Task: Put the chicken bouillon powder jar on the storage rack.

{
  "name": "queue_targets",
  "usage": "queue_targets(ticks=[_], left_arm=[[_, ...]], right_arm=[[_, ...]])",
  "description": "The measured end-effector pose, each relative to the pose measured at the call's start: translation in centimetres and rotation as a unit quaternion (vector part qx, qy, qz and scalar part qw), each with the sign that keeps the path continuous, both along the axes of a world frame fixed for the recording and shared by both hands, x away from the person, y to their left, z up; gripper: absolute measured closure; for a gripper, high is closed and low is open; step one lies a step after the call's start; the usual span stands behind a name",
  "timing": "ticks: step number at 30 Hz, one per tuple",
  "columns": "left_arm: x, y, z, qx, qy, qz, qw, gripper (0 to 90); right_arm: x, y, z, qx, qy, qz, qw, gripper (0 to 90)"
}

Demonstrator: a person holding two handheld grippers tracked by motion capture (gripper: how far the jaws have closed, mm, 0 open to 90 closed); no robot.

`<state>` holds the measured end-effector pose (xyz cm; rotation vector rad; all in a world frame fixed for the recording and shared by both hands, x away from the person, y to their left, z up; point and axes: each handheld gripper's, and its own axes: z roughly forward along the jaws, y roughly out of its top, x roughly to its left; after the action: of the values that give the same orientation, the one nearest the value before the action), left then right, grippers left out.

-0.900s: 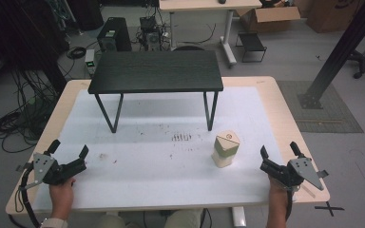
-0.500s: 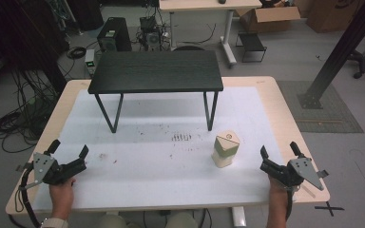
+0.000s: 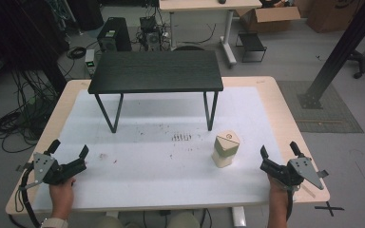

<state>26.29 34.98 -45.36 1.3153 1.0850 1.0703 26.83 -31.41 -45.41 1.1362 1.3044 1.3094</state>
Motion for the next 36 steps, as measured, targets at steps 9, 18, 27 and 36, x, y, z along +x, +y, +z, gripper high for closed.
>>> queue_targets(ticks=[9,18,27,36], left_arm=[[0.0,0.0,0.0,-0.002,-0.002,0.000,1.0000,0.2],[0.0,0.0,0.0,-0.001,-0.001,0.000,1.0000,0.2],[0.0,0.0,0.0,-0.003,-0.003,0.000,1.0000,0.2],[0.0,0.0,0.0,-0.004,-0.003,0.000,1.0000,0.2]], right_arm=[[0.4,-0.1,0.1,0.005,0.018,0.004,0.9998,0.0],[0.2,0.2,1.0,0.004,0.022,0.011,0.9997,0.0],[-0.8,0.9,2.4,0.002,0.017,0.026,0.9995,0.0],[-1.4,2.0,4.0,0.002,0.018,0.049,0.9986,0.0]])
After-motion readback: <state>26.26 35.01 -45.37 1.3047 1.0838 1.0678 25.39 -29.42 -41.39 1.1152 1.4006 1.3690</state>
